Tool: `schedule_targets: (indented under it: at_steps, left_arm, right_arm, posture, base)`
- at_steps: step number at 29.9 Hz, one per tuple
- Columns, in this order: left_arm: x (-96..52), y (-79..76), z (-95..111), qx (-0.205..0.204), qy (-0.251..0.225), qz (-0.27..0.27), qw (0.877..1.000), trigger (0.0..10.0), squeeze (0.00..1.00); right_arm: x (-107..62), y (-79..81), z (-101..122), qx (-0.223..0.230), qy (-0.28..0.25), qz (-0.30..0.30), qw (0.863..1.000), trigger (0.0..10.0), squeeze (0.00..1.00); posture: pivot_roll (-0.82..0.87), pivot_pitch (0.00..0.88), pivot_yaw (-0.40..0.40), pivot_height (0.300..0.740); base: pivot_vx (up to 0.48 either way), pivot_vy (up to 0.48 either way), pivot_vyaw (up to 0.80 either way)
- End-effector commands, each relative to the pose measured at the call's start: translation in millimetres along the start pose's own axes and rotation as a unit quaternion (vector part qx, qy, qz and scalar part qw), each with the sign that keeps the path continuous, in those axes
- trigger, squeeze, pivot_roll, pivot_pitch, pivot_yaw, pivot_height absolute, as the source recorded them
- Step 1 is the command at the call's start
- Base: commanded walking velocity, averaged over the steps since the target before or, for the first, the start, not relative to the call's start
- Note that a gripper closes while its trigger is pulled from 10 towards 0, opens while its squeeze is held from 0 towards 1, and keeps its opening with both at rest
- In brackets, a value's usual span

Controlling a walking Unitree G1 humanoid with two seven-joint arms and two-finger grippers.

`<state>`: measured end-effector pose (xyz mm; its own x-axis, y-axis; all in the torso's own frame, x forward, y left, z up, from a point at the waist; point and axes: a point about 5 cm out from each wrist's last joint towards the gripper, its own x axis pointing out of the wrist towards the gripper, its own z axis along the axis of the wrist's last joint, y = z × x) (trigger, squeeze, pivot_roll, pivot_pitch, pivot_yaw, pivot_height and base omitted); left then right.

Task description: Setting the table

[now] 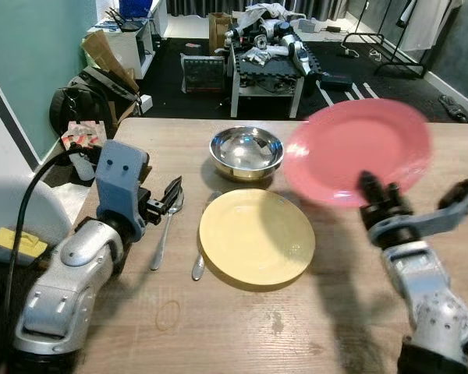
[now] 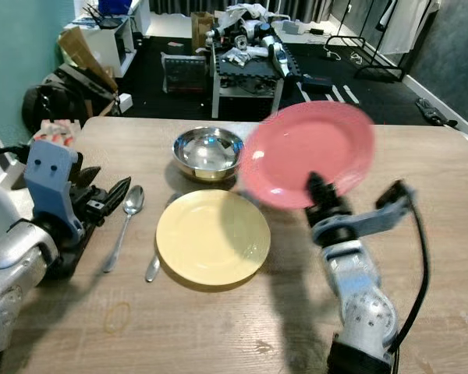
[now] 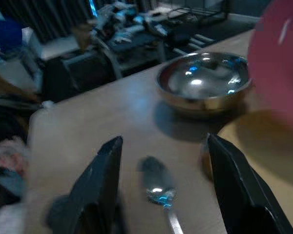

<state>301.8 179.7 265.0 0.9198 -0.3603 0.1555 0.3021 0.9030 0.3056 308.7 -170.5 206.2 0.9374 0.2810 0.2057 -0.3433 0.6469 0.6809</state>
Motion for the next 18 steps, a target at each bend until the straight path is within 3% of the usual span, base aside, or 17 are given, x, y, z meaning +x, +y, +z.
schedule_targets:
  at_steps: [1,3,5,11,18]
  left_arm:
    - [-1.8,-8.4,-8,0.000,0.012,-0.027,1.000,10.0,0.00]
    - [-3.1,-9.4,-9,-0.003,0.012,-0.029,0.999,10.0,0.00]
    - [-3.3,-12.3,-10,-0.016,0.008,-0.021,1.000,10.0,0.00]
    - [2.1,-19.1,-15,-0.028,0.004,-0.015,0.999,10.0,0.00]
    - [4.1,-20.8,-17,-0.033,0.003,-0.014,0.999,10.0,0.00]
  right_arm:
    - [1.9,6.1,-5,-0.032,0.012,0.016,0.999,10.0,0.00]
    - [2.9,7.6,-4,-0.018,0.002,0.020,1.000,10.0,0.00]
    - [6.2,11.0,3,0.029,-0.031,0.031,0.999,10.0,0.00]
    - [9.4,6.0,13,0.052,-0.062,0.013,0.997,10.0,0.00]
    - [7.6,-9.2,22,0.078,-0.102,-0.031,0.991,10.0,0.00]
  posture:
    - [0.13,0.071,0.030,0.740]
    - [0.13,0.068,0.026,0.740]
    - [0.14,0.064,0.024,0.740]
    - [0.14,0.054,0.024,0.740]
    - [0.14,0.061,0.019,0.740]
  base:
    - [0.000,0.000,0.00]
    - [0.000,0.000,0.00]
    - [0.000,0.000,0.00]
    - [0.000,0.000,0.00]
    - [0.000,0.000,-0.75]
